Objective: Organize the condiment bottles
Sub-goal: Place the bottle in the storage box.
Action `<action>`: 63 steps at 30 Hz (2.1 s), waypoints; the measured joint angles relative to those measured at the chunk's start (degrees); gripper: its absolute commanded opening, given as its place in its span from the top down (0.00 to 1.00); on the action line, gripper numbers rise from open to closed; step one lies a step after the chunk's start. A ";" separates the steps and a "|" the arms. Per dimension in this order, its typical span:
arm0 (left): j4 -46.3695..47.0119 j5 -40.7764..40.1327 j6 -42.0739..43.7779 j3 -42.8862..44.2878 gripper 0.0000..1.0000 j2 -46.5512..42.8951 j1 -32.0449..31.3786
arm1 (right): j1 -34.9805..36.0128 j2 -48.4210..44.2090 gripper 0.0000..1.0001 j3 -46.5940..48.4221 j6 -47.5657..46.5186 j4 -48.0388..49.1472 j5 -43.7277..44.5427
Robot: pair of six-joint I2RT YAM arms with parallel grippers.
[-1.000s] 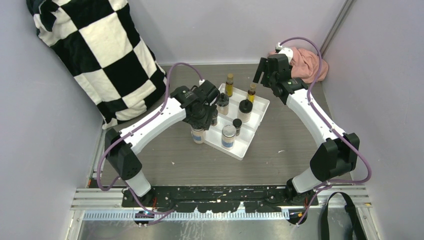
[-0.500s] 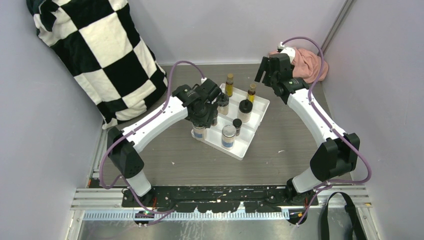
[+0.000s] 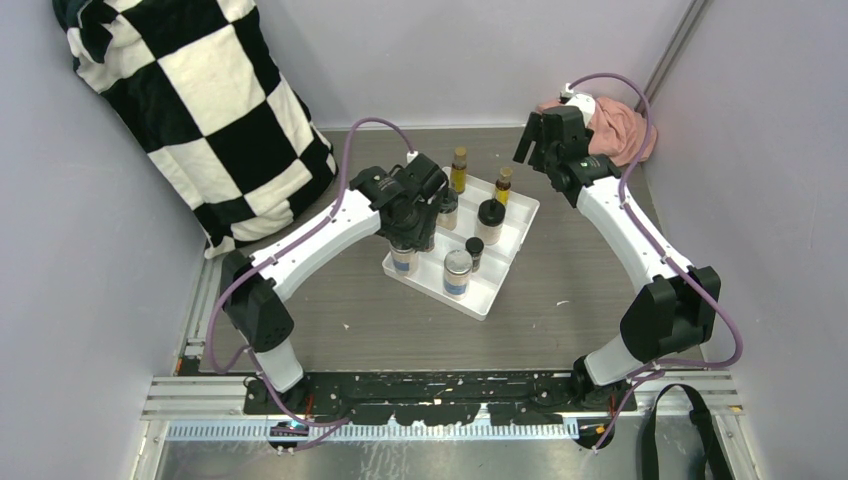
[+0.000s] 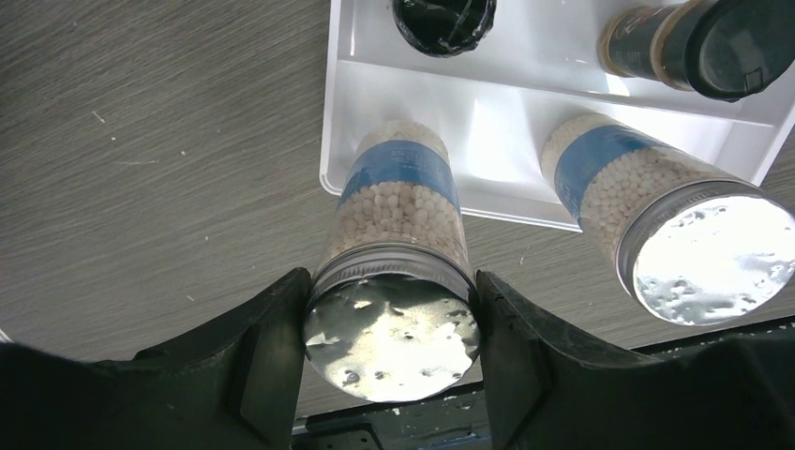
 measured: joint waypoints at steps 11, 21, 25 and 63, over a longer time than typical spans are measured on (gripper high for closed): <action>1.97 -0.09 0.63 0.02 1.00 1.79 0.13 | -1.01 0.00 0.18 -0.20 0.00 0.66 0.11; 4.04 0.13 1.36 -0.48 1.00 2.32 0.61 | -1.40 0.00 0.18 -0.44 0.02 1.25 0.09; 4.68 0.57 1.36 -1.27 1.00 2.32 0.76 | -1.40 0.00 0.18 -0.59 0.02 1.29 0.09; 7.17 2.08 1.40 -3.50 0.99 4.11 0.81 | -1.88 0.00 0.18 -0.96 0.02 1.62 0.07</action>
